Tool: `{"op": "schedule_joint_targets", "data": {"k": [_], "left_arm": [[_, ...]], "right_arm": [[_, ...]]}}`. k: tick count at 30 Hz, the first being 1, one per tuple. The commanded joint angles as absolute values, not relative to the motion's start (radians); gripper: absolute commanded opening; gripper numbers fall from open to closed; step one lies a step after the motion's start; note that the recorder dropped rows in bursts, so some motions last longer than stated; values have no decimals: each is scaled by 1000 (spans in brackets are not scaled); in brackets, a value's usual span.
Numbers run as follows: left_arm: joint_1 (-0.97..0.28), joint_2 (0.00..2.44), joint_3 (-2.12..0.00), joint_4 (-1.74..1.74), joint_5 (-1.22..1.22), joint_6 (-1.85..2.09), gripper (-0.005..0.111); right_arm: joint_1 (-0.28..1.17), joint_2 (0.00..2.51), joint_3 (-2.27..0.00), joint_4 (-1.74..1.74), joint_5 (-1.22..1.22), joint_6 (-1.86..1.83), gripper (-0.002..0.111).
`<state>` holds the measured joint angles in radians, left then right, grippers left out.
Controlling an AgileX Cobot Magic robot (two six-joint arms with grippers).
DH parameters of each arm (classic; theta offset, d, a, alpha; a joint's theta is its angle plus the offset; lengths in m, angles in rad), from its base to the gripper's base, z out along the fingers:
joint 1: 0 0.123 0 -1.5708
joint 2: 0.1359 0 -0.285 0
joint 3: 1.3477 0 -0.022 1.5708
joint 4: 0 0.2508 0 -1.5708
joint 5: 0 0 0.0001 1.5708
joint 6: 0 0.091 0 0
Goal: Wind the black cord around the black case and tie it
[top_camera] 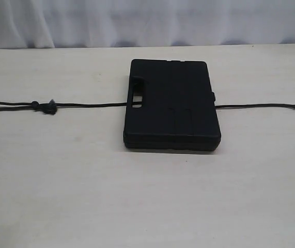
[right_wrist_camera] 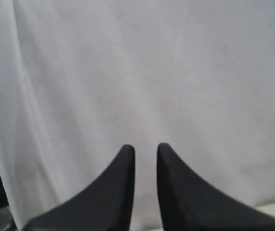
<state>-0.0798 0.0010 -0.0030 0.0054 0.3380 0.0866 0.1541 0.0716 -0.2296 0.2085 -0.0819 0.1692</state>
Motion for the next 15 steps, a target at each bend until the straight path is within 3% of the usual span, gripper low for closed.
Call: {"op": "schedule_joint_targets", "data": {"k": [1, 4, 6, 8, 11, 15], "left_arm": [[-76, 0, 0, 7, 323, 84, 0], [-76, 0, 0, 7, 323, 84, 0], [-76, 0, 0, 7, 323, 84, 0], [-76, 0, 0, 7, 323, 84, 0], [-76, 0, 0, 7, 323, 84, 0], [-76, 0, 0, 7, 323, 84, 0]], "right_arm": [[153, 277, -458, 193, 269, 133, 38], [153, 448, -607, 193, 438, 83, 50], [153, 574, -722, 203, 537, 43, 49], [153, 755, -888, 272, 674, -54, 40], [171, 1007, -1068, 423, 775, -191, 39], [400, 1321, -1246, 90, 717, 17, 39]]}}
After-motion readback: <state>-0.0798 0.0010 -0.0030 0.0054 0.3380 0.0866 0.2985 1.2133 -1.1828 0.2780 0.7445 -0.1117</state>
